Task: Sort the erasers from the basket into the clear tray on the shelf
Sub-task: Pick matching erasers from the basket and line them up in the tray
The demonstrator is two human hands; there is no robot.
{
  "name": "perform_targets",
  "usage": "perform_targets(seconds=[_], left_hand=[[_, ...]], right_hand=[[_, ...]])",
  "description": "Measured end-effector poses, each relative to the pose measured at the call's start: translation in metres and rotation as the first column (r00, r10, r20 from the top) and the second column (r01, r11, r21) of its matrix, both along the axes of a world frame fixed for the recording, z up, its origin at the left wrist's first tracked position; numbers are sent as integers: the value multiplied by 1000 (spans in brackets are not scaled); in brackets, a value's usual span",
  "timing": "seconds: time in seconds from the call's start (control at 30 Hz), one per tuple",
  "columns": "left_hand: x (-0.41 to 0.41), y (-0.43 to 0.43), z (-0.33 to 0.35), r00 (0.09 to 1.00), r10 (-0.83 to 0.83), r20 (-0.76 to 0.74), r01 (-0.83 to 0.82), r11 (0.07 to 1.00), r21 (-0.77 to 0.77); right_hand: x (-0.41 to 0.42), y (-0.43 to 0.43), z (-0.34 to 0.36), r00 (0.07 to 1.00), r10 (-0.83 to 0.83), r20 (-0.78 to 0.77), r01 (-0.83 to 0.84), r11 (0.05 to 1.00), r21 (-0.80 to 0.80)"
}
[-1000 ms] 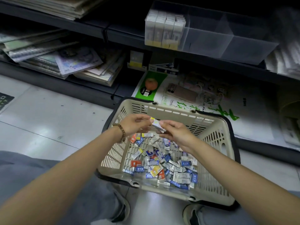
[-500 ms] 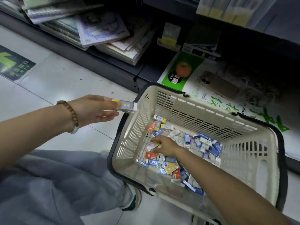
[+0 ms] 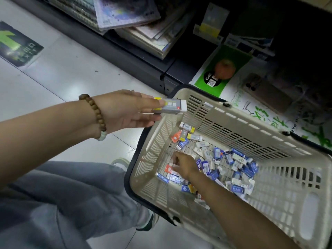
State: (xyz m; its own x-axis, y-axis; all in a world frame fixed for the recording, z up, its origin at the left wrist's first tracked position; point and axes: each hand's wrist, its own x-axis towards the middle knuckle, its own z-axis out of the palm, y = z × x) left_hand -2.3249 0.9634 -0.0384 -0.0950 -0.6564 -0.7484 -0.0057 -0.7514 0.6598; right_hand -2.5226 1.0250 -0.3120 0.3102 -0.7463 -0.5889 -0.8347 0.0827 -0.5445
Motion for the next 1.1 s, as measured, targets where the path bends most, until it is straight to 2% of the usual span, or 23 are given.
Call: perform_targets(seconds=[0.13,0.2,0.3,0.37,0.43,0.53,0.7,0.8,0.97,1.1], left_hand=[[-10,-2,7,1000,-4,-20,4,1000,-8],[-19,-4,14,998,7,-57,-8,1000,-17],[-38,-6,29,987,45,-157,-54,997,-53],[-56,-7,41,970,30,-240,-50,996,-78],[-78,-6,53,951,-14,-310,-20,994,-106],[-114,1,69,906,-62,-420,-2,989,-151],[-160,21,79,804,-180,-566,55,971,-231],[-171,26,80,771,-210,-601,83,969,-231],[-179,22,83,778,-163,-606,49,979,-200],[-180,19,83,790,-174,-588,41,972,-233]], right_hand=[[-5,-5,21,960,-230,160,209,969,135],[-15,-15,53,899,-346,270,320,938,136],[-45,-33,124,820,-413,396,401,909,117],[-71,-39,183,727,-481,491,483,865,133],[-95,-36,246,579,-543,608,568,804,178],[-122,-24,325,408,-543,734,631,749,203],[-141,-3,380,224,-480,848,732,657,179],[-143,3,382,165,-485,859,782,595,186],[-141,-1,379,173,-492,854,829,541,144],[-139,-1,374,159,-477,865,833,534,142]])
